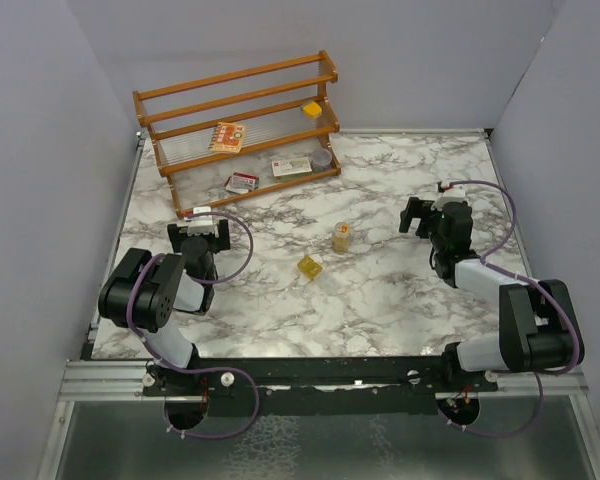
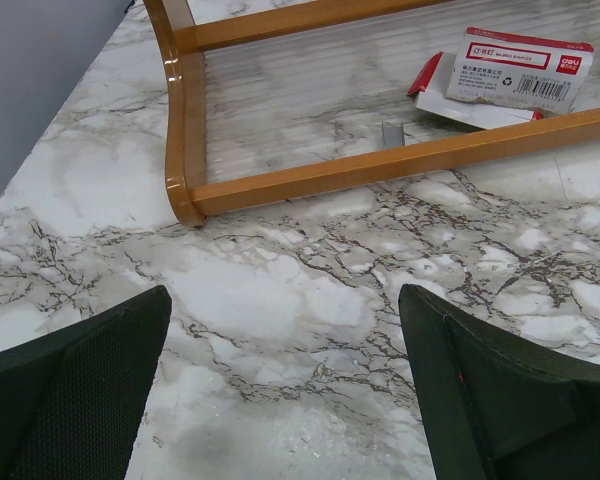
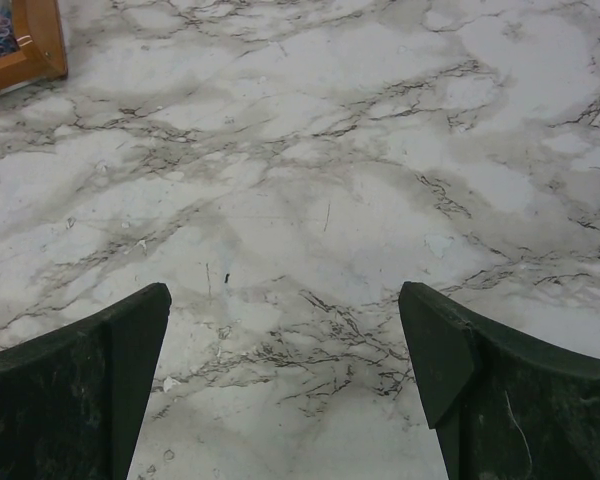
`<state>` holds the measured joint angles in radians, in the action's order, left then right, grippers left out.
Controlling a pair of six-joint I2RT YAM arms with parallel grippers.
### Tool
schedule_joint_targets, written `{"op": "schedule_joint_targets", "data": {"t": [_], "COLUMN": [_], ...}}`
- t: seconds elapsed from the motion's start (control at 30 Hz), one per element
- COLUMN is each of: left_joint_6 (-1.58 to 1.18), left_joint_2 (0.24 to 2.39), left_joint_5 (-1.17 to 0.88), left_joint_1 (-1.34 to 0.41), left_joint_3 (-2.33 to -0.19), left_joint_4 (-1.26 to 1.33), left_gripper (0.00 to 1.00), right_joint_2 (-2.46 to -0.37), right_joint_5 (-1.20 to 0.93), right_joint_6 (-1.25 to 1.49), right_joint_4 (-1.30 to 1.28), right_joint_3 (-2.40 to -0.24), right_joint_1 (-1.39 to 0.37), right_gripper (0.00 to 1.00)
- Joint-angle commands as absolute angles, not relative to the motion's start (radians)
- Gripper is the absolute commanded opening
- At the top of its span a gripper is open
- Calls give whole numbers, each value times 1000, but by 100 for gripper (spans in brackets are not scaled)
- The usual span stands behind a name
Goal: Sort the pills into containers
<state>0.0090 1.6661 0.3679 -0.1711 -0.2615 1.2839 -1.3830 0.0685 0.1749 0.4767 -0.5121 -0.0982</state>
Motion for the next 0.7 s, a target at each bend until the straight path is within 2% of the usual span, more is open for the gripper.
{"op": "schedule_joint_targets", "data": {"t": [0.0,0.17,0.5,0.67], "left_joint_6": [-2,-2,3,-5], "left_joint_2": [1649,1648,1566,1366], "left_joint_5": [386,387,447,514], "left_joint_1": [-166,-166,-183,-196], "left_joint_3": [-260,-260,-225,-357], "left_joint_4": [1288,1290,1298,852], "left_gripper": [99,99,99,99], "right_joint_2": [-1362,-1296,-1272,-1186], "right_joint_5": [39,-22,-138,-204], "right_joint_6": [176,182,194,218], "right_joint_4": [506,570,492,476], "right_joint_3": [-506,-442,-457,-436], "right_joint_1": [-101,-100,-101,-101], "right_gripper": [100,100,100,100]}}
